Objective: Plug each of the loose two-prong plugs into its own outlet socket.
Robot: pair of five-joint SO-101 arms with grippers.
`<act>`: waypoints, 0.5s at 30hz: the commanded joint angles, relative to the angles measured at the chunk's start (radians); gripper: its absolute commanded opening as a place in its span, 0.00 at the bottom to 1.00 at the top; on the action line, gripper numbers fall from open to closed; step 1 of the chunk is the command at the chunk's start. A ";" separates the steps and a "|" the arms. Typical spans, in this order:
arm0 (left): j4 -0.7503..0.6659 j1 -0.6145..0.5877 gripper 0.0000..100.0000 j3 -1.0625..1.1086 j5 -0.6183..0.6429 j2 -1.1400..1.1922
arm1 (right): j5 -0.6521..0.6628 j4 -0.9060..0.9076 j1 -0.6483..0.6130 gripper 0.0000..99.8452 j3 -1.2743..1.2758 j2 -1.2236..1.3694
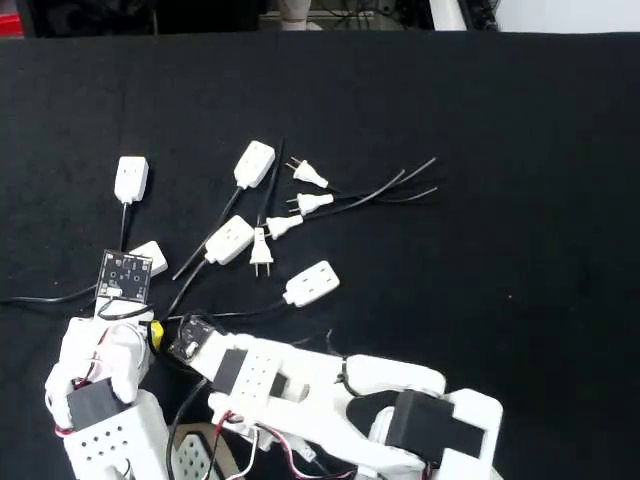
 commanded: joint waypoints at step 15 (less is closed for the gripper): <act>-0.031 -0.001 0.27 0.018 0.000 -0.002 | 0.187 -0.060 -0.012 0.04 0.035 0.035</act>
